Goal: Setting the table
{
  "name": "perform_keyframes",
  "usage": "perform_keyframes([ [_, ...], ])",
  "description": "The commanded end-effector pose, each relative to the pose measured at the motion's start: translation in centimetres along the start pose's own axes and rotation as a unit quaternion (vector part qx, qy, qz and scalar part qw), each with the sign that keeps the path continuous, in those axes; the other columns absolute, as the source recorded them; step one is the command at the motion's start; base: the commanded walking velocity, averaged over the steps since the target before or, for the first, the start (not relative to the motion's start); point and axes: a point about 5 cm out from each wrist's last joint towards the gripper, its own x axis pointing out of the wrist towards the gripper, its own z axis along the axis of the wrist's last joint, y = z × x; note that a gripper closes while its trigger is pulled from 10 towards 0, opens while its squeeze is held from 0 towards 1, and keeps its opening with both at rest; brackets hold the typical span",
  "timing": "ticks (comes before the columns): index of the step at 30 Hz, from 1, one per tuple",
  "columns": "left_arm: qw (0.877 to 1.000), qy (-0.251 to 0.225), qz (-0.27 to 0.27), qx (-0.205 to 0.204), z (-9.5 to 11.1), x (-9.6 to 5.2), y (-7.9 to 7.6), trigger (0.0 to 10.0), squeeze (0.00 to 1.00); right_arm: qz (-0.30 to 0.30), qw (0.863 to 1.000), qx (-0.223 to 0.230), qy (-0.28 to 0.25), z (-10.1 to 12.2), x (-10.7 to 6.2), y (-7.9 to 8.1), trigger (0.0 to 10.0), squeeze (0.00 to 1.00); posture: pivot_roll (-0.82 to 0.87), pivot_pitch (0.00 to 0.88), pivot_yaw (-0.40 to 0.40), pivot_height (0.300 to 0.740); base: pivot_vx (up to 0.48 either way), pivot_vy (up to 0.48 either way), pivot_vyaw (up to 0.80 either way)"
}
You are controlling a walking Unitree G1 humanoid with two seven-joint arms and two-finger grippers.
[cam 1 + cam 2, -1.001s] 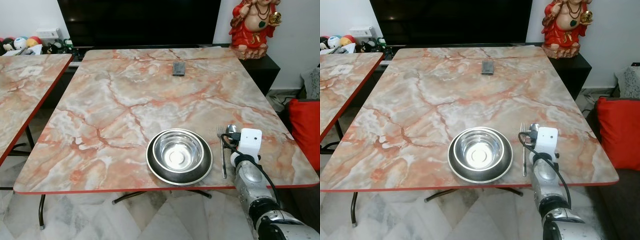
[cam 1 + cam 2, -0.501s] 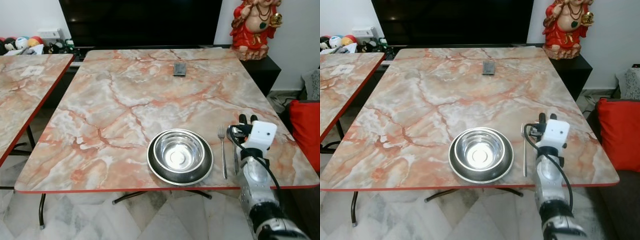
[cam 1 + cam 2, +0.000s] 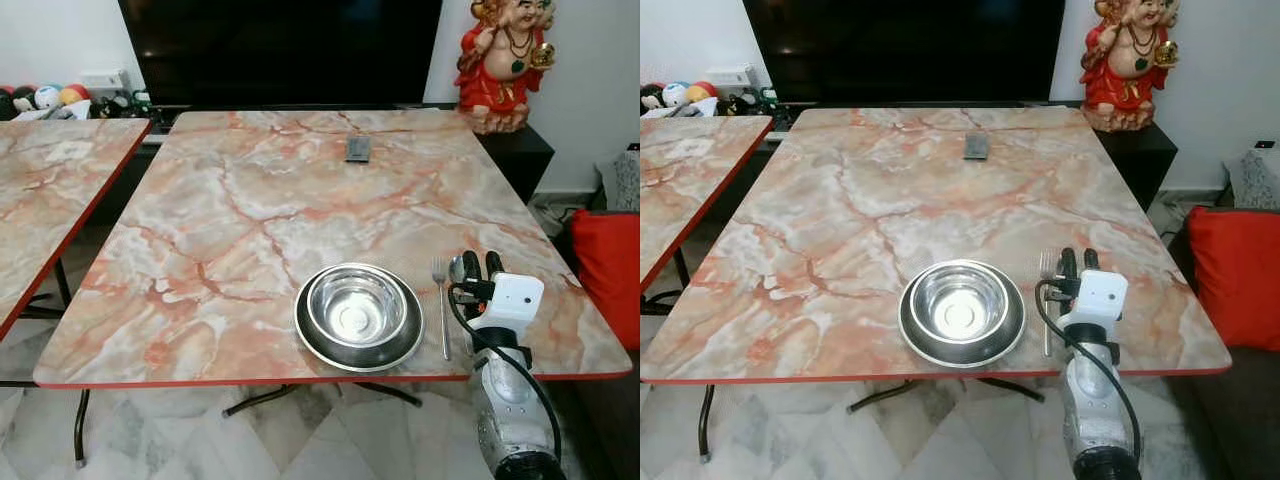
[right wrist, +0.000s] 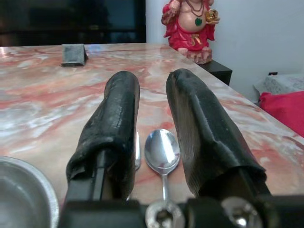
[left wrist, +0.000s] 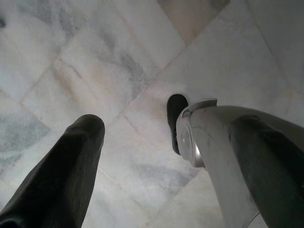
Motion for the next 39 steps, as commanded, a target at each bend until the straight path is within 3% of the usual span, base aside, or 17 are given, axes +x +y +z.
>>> perform_keyframes([
  [1,1.000,0.013,0.002,0.006,-0.6,-0.2,0.2,10.0,0.00,0.002,1.000,0.002,0.001,0.2,-0.1,0.2,10.0,0.00,-0.03,0.000,0.016,0.740,0.000,0.000,0.00],
  [9,1.000,0.016,0.002,0.006,-0.7,-0.2,0.2,10.0,0.00,-0.027,0.999,-0.031,-0.007,0.4,-0.9,-0.8,10.0,0.00,-0.03,0.000,0.005,0.740,0.000,0.000,0.00],
  [11,1.000,0.017,0.002,0.005,-0.8,-0.2,0.1,10.0,0.00,-0.155,0.983,-0.092,-0.029,1.6,-2.2,-4.1,10.0,0.00,-0.03,0.000,-0.001,0.740,0.000,0.000,0.00],
  [12,1.000,0.017,0.001,0.005,-0.8,-0.2,0.1,10.0,0.00,-0.229,0.966,-0.119,-0.026,2.2,-3.3,-6.3,10.0,0.00,-0.04,0.000,-0.003,0.740,0.000,0.000,0.00],
  [13,1.000,0.017,0.001,0.005,-0.8,-0.2,0.1,10.0,0.00,-0.229,0.966,-0.119,-0.026,2.2,-3.3,-6.3,10.0,0.00,-0.04,0.000,-0.003,0.740,0.000,0.000,0.00],
  [14,1.000,0.018,0.000,0.006,-0.8,-0.2,0.0,10.0,0.00,-0.274,0.950,-0.150,-0.017,2.5,-4.4,-7.9,10.0,0.00,-0.04,0.000,-0.007,0.740,0.000,0.000,0.00],
  [15,1.000,0.018,0.000,0.006,-0.8,-0.2,0.0,10.0,0.00,-0.274,0.950,-0.150,-0.017,2.5,-4.4,-7.9,10.0,0.00,-0.04,0.000,-0.007,0.740,0.000,0.000,0.00],
  [16,1.000,0.018,-0.001,0.006,-0.8,-0.2,0.0,10.0,0.00,-0.331,0.923,-0.195,0.007,2.6,-6.1,-9.9,10.0,0.00,-0.04,0.000,-0.009,0.740,0.000,0.000,0.00],
  [21,1.000,0.017,-0.003,0.005,-0.8,-0.2,-0.2,10.0,0.00,-0.411,0.867,-0.268,0.091,2.1,-10.1,-13.2,10.0,0.00,-0.07,0.000,-0.017,0.740,0.000,0.000,0.00],
  [24,1.000,0.017,-0.005,0.005,-0.8,-0.2,-0.3,10.0,0.00,-0.407,0.850,-0.290,0.167,0.9,-12.3,-13.5,10.0,0.00,-0.08,0.000,-0.021,0.740,0.000,0.000,0.00],
  [26,1.000,0.017,-0.006,0.004,-0.8,-0.1,-0.3,10.0,0.00,-0.406,0.847,-0.280,0.198,0.2,-13.2,-13.4,10.0,0.00,-0.08,0.000,-0.024,0.740,0.000,0.000,0.00],
  [27,1.000,0.017,-0.007,0.003,-0.8,-0.1,-0.4,10.0,0.00,-0.392,0.849,-0.253,0.249,-1.3,-14.2,-12.9,10.0,0.00,-0.08,0.000,-0.029,0.740,0.000,0.000,0.00],
  [29,1.000,0.017,-0.007,0.002,-0.8,-0.1,-0.5,10.0,0.00,-0.378,0.851,-0.240,0.274,-2.0,-14.4,-12.4,10.0,0.00,-0.09,0.000,-0.032,0.740,0.000,0.000,0.00],
  [30,1.000,0.017,-0.006,0.001,-0.8,-0.1,-0.5,10.0,0.00,-0.331,0.861,-0.193,0.335,-4.2,-14.5,-11.1,10.0,0.00,-0.09,0.000,-0.036,0.740,0.000,0.000,0.00],
  [32,1.000,0.016,-0.004,-0.003,-0.8,-0.1,-0.5,10.0,0.00,-0.334,0.852,-0.134,0.379,-5.5,-15.0,-10.2,10.0,0.00,-0.08,0.000,-0.038,0.740,0.000,0.000,0.00],
  [36,1.000,0.016,0.000,-0.009,-0.8,-0.1,-0.6,10.0,0.00,-0.227,0.855,-0.133,0.447,-8.9,-14.3,-9.3,10.0,0.00,-0.07,0.003,-0.042,0.740,0.000,0.000,0.00],
  [39,1.000,0.016,0.002,-0.011,-0.8,-0.1,-0.6,10.0,0.00,-0.147,0.849,-0.129,0.491,-10.7,-14.1,-8.5,10.0,0.00,-0.06,0.008,-0.048,0.740,0.000,0.000,0.00],
])
